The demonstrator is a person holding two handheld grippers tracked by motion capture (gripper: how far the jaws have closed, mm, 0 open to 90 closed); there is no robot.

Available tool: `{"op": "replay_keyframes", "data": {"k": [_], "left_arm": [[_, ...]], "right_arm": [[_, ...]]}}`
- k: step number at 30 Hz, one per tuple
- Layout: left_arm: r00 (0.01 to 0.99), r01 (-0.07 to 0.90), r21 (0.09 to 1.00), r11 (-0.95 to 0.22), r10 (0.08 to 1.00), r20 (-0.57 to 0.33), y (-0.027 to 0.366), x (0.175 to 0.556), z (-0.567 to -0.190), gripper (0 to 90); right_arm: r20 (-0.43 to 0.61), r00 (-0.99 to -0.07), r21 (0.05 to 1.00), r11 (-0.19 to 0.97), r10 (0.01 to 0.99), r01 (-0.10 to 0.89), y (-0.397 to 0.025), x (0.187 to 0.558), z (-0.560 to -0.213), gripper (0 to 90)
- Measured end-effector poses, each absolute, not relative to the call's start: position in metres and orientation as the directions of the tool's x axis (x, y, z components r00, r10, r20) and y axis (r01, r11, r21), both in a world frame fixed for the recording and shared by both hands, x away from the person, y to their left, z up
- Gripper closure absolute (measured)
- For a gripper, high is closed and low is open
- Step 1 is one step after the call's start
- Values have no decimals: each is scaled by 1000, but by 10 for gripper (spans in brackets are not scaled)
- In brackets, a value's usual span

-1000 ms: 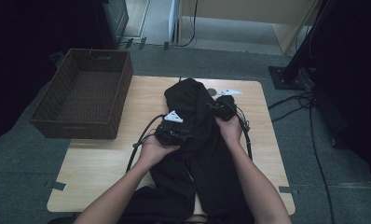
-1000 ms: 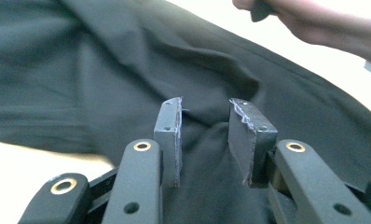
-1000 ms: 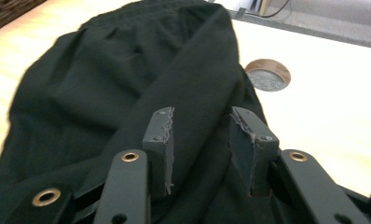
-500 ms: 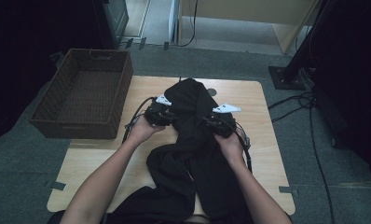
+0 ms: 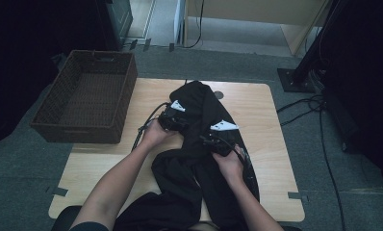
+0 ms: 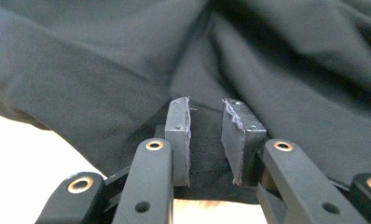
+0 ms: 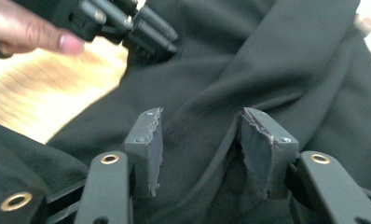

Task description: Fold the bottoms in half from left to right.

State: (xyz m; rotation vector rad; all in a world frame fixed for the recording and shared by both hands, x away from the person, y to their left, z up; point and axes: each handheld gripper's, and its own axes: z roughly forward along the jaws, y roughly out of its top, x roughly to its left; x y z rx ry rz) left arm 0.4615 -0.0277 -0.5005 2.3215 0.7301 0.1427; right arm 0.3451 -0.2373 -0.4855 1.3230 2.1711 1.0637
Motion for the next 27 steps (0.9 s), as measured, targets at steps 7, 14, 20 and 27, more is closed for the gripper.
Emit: {"op": "replay_keyframes", "data": {"k": [7, 14, 20, 27], "left_arm": [[829, 463, 671, -579, 552, -95, -20, 463, -507, 750], [789, 516, 681, -519, 597, -143, -8, 471, -510, 830], [768, 521, 680, -516, 631, -109, -3, 480, -509, 837], [735, 549, 681, -484, 668, -118, 2, 493, -509, 855]], "right_arm": [[7, -458, 699, 324, 889, 638, -241, 348, -510, 634], [25, -476, 705, 321, 879, 632, -258, 346, -500, 891], [62, -442, 749, 251, 895, 613, -291, 340, -479, 892], [89, -424, 734, 229, 901, 640, -323, 340, -486, 892]]}}
